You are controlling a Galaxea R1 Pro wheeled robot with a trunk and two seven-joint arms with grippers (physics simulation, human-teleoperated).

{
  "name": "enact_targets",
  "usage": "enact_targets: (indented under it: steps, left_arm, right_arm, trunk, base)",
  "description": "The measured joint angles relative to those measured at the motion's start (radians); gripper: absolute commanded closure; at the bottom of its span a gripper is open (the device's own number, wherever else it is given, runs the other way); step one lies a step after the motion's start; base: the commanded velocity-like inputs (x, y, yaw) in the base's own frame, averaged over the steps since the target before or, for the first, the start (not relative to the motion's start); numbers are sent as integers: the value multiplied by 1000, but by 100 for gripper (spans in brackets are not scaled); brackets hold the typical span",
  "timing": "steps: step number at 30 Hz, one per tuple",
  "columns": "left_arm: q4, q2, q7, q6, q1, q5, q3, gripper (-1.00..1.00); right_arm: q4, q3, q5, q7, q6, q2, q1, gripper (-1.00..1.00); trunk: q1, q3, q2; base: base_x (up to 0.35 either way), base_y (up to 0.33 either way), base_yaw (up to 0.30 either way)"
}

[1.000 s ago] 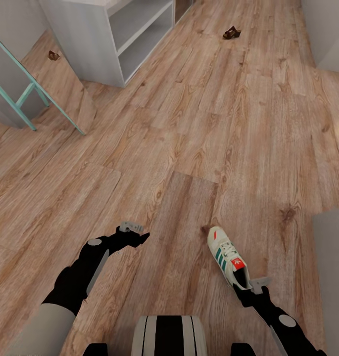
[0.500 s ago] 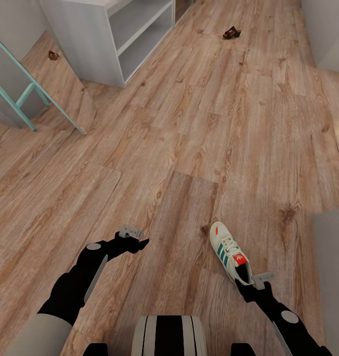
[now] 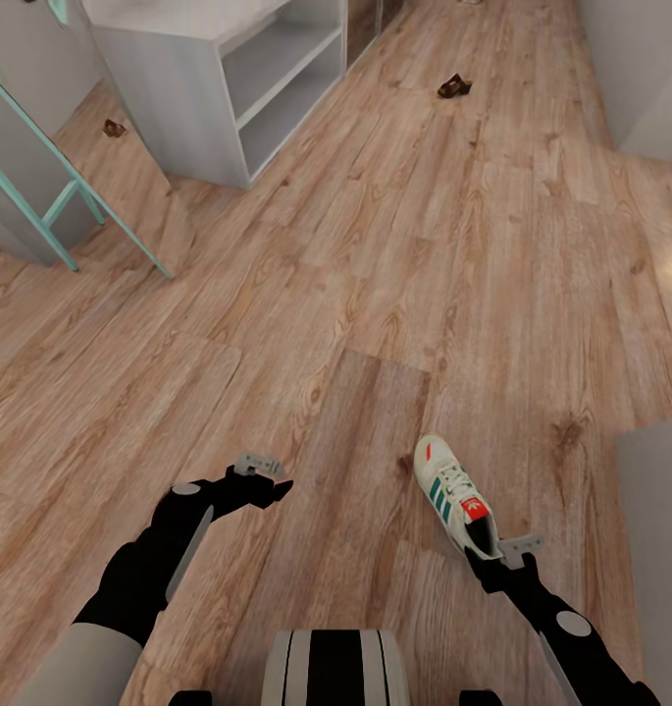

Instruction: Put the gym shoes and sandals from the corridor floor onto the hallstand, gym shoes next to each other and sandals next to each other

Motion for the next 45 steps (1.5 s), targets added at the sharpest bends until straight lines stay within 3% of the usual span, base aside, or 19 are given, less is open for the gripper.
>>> enact_targets:
  steps: [14, 21, 24, 30, 33, 38, 42, 45]
  left_arm:
    - [13, 4, 6, 1, 10, -1, 2, -100]
    - [39, 11, 117, -8, 87, -1, 3, -100]
    - [55, 11, 161, -49, 125, -1, 3, -100]
    - [159, 11, 273, -267, 204, 2, 4, -100]
    - [257, 11, 348, -392, 232, 8, 5, -100]
    - [434, 10, 410, -592, 246, 27, 15, -100]
    - [602, 9, 434, -774, 249, 69, 59, -100]
    - [756, 9, 441, -912, 251, 105, 97, -100]
  right_arm:
    - [1, 0, 0, 0, 0, 2, 0, 100]
    - [9, 0, 1, 0, -1, 3, 0, 100]
    - [12, 1, 1, 0, -1, 3, 0, 100]
    - [53, 2, 1, 0, -4, 4, 1, 100]
    - [92, 2, 1, 1, -10, 5, 1, 100]
    - [163, 3, 1, 2, -49, 11, 1, 100]
    - [258, 4, 1, 3, -148, 13, 1, 100]
    - [402, 7, 1, 1, -319, 13, 2, 100]
  trunk:
    - [-6, 76, 3]
    - [-9, 114, 5]
    - [-11, 130, 6]
    - [-13, 163, 7]
    - [-15, 179, 8]
    - [-17, 206, 9]
    - [-19, 228, 10]
    - [-20, 244, 11]
  base:
    - [0, 0, 0]
    - [0, 0, 0]
    - [0, 0, 0]
    - [0, 0, 0]
    - [0, 0, 0]
    - [0, 0, 0]
    - [0, 0, 0]
    - [0, 0, 0]
